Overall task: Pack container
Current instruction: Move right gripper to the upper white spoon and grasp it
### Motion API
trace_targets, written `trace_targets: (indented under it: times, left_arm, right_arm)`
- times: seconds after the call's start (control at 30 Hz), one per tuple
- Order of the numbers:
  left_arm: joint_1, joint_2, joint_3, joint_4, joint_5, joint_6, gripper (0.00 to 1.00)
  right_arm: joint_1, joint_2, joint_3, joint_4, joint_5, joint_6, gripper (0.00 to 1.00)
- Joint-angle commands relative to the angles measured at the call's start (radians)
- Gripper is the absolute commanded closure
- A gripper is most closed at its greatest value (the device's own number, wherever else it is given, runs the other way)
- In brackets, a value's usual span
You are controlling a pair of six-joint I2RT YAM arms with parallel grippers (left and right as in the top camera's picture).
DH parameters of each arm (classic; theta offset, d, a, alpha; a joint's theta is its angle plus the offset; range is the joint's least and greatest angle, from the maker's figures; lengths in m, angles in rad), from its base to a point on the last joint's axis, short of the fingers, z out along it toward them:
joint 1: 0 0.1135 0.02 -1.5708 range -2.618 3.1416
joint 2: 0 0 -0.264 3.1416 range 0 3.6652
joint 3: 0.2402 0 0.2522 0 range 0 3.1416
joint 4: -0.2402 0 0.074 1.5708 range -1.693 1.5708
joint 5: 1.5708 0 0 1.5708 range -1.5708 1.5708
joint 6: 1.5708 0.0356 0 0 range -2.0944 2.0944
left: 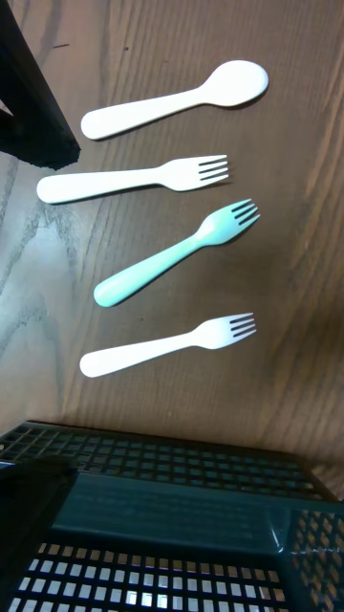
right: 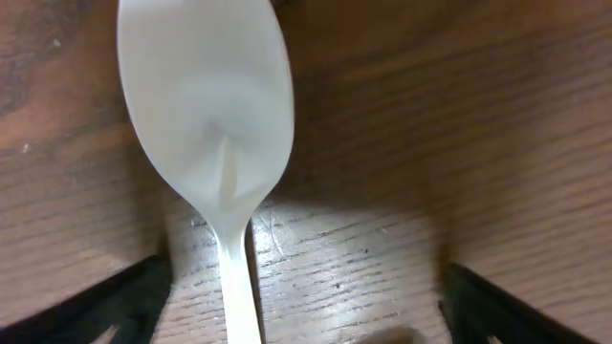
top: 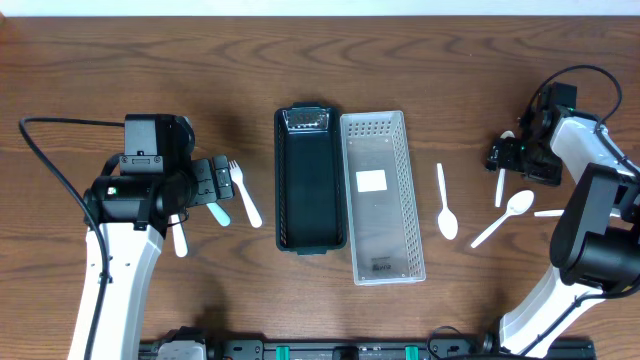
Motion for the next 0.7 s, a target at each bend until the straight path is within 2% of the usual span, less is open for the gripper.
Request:
trace_targets:
  times: [0.0,0.23,0.27,0.33,0.37,0.43,0.57,0.67]
  left_arm:
    - [0.000,0.002,0.022,-0.003,0.011,-0.006,0.02]
    - [0.000,0.002,0.022,-0.003,0.011,-0.006,0.02]
    - [0.000,0.002,0.022,-0.003,0.011,-0.006,0.02]
    - [0.000,0.002,0.022,-0.003,0.011,-0.006,0.02]
    - [0.000,0.002,0.022,-0.003,0.011,-0.006,0.02]
    - [0.000,0.002,0.022,-0.003,0.011,-0.006,0.02]
    - [0.000,0.002,0.022,-0.003,0.011,-0.006,0.02]
    - [0.000,0.002,0.022,-0.003,0.011,-0.006,0.02]
  right_arm:
    - [-0.007,0.006,0.008,0.002,-0.005,-0.003,0.20]
    - [-0.007,0.006,0.006,0.001,-0.011,-0.003,0.41]
    - [-0.007,0.006,0.005,0.001,-0.011,-0.003,0.47]
    - [-0.006,0.006,0.002,0.001,-0.016,-0.002,0.64]
    - [-0.006,0.006,0.000,0.001,-0.020,0.000,0.68]
    - [-0.006,0.006,-0.003,0.001,-0.032,0.000,0.71]
    - [-0.006,0.006,-0.006,0.001,-0.038,0.000,0.87]
    - [-0.006,0.006,-0.006,0.001,-0.038,0.000,0.92]
